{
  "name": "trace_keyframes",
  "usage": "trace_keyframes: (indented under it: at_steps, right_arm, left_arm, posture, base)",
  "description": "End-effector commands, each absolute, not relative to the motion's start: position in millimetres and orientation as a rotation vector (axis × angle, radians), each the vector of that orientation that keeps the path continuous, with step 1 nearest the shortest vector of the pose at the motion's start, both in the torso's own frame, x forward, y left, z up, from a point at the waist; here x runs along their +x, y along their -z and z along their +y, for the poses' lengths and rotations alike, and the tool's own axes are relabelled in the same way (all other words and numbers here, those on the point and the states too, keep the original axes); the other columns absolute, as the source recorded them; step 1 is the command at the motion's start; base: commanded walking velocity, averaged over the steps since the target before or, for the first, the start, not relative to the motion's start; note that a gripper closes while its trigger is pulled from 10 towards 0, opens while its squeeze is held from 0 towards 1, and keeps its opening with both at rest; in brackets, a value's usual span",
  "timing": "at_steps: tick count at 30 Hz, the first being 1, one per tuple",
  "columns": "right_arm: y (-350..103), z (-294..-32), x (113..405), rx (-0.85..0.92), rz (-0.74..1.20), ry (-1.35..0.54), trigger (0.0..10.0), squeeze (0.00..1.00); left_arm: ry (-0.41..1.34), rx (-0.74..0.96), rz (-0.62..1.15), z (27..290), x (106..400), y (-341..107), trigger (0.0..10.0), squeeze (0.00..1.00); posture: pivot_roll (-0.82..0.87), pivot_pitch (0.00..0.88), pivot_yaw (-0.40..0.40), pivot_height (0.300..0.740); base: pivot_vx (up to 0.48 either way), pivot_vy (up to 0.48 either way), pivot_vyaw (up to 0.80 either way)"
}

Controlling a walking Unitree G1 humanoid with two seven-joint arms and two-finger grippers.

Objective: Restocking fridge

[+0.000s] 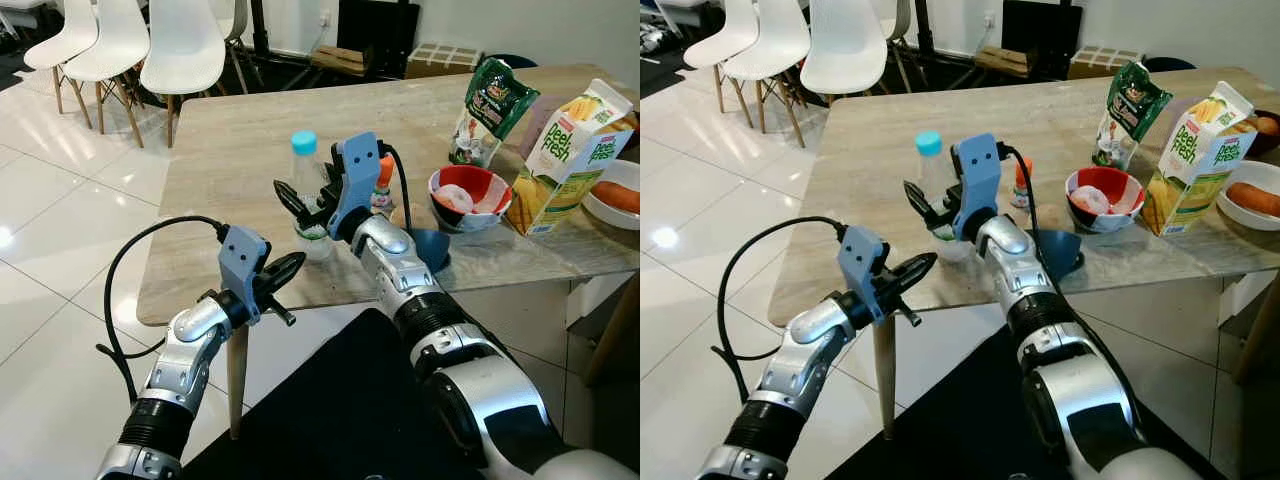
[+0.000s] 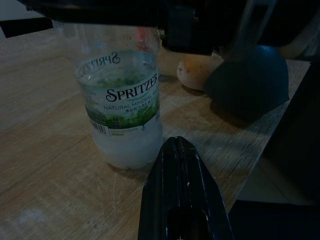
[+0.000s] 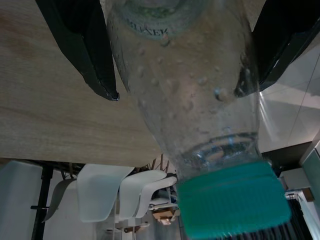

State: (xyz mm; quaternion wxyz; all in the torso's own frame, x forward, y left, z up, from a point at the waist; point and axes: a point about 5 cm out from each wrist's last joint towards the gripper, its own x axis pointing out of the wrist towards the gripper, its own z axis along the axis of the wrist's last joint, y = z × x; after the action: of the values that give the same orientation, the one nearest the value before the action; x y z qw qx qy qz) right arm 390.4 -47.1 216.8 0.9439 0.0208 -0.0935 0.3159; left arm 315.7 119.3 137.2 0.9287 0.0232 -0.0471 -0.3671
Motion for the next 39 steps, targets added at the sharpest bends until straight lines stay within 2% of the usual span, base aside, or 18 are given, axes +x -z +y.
trace_keyframes:
  at_steps: [1,3,5,6,13,14,19,20,22,23,24,25,27,28,29,30,38,39]
  right_arm:
    - [-217.7,-45.3,390.8,0.044,-0.196,-0.640,7.9,0.00]
    - [-217.6,-45.3,390.9,0.044,-0.196,-0.640,7.5,0.00]
    - [-217.5,-45.3,390.9,0.043,-0.196,-0.640,8.2,0.00]
    - [-217.3,-45.4,391.1,0.039,-0.196,-0.640,10.0,0.00]
    - [-217.3,-45.1,391.3,0.036,-0.197,-0.641,10.0,0.00]
    - [-217.4,-44.7,391.2,0.041,-0.197,-0.645,0.2,0.00]
    - [-217.3,-44.3,390.9,0.042,-0.199,-0.651,0.0,0.00]
    - [-217.7,-44.7,390.9,0.037,-0.205,-0.645,10.0,0.00]
    - [-217.8,-44.8,391.0,0.036,-0.206,-0.644,10.0,0.00]
    - [-217.6,-44.6,391.0,0.039,-0.204,-0.647,5.5,0.00]
    - [-217.4,-44.5,391.0,0.042,-0.203,-0.649,5.5,0.00]
    - [-217.3,-44.5,391.0,0.045,-0.203,-0.651,0.0,0.00]
    - [-217.3,-44.5,391.0,0.047,-0.203,-0.651,0.0,0.00]
    - [-217.7,-44.7,391.0,0.049,-0.208,-0.647,1.7,0.00]
    - [-217.7,-44.7,391.0,0.049,-0.208,-0.647,1.7,0.00]
    - [-217.9,-44.9,391.0,0.046,-0.212,-0.642,10.0,0.00]
    - [-217.7,-46.3,391.4,0.050,-0.214,-0.632,10.0,0.00]
    - [-217.9,-46.5,391.3,0.056,-0.216,-0.638,0.0,0.00]
  left_arm:
    - [0.741,0.077,-0.073,125.2,315.9,-134.7,10.0,0.00]
    - [0.740,0.078,-0.073,125.4,316.1,-134.7,10.0,0.00]
    - [0.739,0.079,-0.072,125.5,316.3,-134.8,10.0,0.00]
    - [0.736,0.080,-0.072,125.7,316.7,-134.8,10.0,0.00]
    - [0.733,0.082,-0.070,126.2,317.0,-134.3,10.0,0.00]
    - [0.733,0.082,-0.069,126.3,317.0,-134.2,10.0,0.00]
    - [0.732,0.083,-0.069,126.4,317.0,-134.1,10.0,0.00]
    - [0.731,0.084,-0.068,126.4,317.1,-134.0,10.0,0.00]
    - [0.731,0.085,-0.068,126.4,317.1,-134.0,10.0,0.00]
    - [0.731,0.085,-0.068,126.4,317.1,-134.0,10.0,0.00]
    - [0.731,0.086,-0.068,126.3,317.1,-134.0,10.0,0.00]
    - [0.731,0.086,-0.068,126.3,317.1,-134.0,10.0,0.00]
    - [0.730,0.087,-0.068,126.4,317.0,-134.0,10.0,0.00]
    - [0.730,0.088,-0.068,126.4,317.2,-134.0,10.0,0.00]
    - [0.730,0.088,-0.068,126.4,317.2,-134.0,10.0,0.00]
    - [0.729,0.088,-0.067,126.6,317.3,-134.0,10.0,0.00]
    - [0.727,0.090,-0.066,127.5,317.7,-134.2,10.0,0.00]
    - [0.726,0.090,-0.066,127.5,317.9,-134.3,10.0,0.00]
  posture:
    - [-0.07,0.112,0.037,0.740]
    - [-0.07,0.112,0.037,0.740]
    - [-0.07,0.113,0.036,0.740]
    - [-0.07,0.114,0.036,0.740]
    - [-0.07,0.114,0.035,0.740]
    - [-0.07,0.114,0.036,0.740]
    - [-0.08,0.114,0.035,0.740]
    - [-0.08,0.115,0.035,0.740]
    - [-0.08,0.116,0.035,0.740]
    - [-0.07,0.116,0.035,0.740]
    - [-0.07,0.116,0.035,0.740]
    - [-0.07,0.116,0.035,0.740]
    - [-0.07,0.116,0.035,0.740]
    - [-0.07,0.116,0.035,0.740]
    - [-0.07,0.116,0.035,0.740]
    - [-0.07,0.118,0.036,0.740]
    - [-0.07,0.119,0.038,0.740]
    - [-0.07,0.119,0.038,0.740]
  base:
    - [0.000,0.000,0.00]
    - [0.000,0.000,0.00]
    - [0.000,0.000,0.00]
    - [0.000,0.000,0.00]
    - [0.000,0.000,0.00]
    - [0.000,0.000,0.00]
    - [0.000,0.000,0.00]
    - [0.000,0.000,0.00]
    - [0.000,0.000,0.00]
    - [0.000,0.000,0.00]
    - [0.000,0.000,0.00]
    - [0.000,0.000,0.00]
    - [0.000,0.000,0.00]
    - [0.000,0.000,0.00]
    - [0.000,0.000,0.00]
    - [0.000,0.000,0.00]
    - [0.000,0.000,0.00]
    - [0.000,0.000,0.00]
